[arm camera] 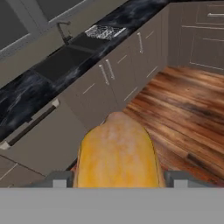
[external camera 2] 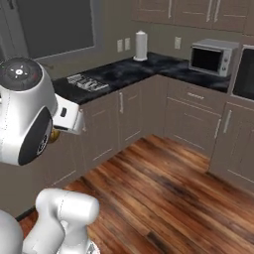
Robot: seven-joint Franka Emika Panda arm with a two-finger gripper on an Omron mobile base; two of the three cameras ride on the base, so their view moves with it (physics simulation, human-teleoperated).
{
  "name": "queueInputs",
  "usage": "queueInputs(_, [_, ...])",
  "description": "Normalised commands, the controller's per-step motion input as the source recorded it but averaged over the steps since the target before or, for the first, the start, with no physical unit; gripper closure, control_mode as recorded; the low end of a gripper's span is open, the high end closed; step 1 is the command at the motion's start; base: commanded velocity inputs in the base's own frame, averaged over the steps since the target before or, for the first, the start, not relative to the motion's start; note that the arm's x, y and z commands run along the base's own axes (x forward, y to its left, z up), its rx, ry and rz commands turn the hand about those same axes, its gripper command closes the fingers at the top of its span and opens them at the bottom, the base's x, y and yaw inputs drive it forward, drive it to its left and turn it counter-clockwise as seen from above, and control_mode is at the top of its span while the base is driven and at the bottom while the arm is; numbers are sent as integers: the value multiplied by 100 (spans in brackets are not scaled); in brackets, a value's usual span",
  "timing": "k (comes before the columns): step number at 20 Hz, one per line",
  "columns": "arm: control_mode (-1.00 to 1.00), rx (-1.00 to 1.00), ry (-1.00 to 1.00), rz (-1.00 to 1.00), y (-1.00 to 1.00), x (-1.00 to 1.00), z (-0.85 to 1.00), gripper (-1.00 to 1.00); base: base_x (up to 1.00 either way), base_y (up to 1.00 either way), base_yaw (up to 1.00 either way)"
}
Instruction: Gather the mushroom and carrot from the fridge and place them on a tray on the dining counter. Then gather the chicken drumsticks from the fridge and place them on the other tray.
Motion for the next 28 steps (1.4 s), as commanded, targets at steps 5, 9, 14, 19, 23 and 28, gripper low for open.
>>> queueInputs(5, [100, 0, 0, 0, 0, 0, 0, 100, -47, 51, 40])
queueInputs(9, [100, 0, 0, 0, 0, 0, 0, 100, -33, 66, 42])
queueInputs(14, [100, 0, 0, 0, 0, 0, 0, 100, -43, 73, 42])
queueInputs(19, [100, 0, 0, 0, 0, 0, 0, 100, -44, 74, 42])
queueInputs(23, [100, 0, 0, 0, 0, 0, 0, 100, -39, 79, 42])
queueInputs(28, [100, 0, 0, 0, 0, 0, 0, 100, -38, 80, 42])
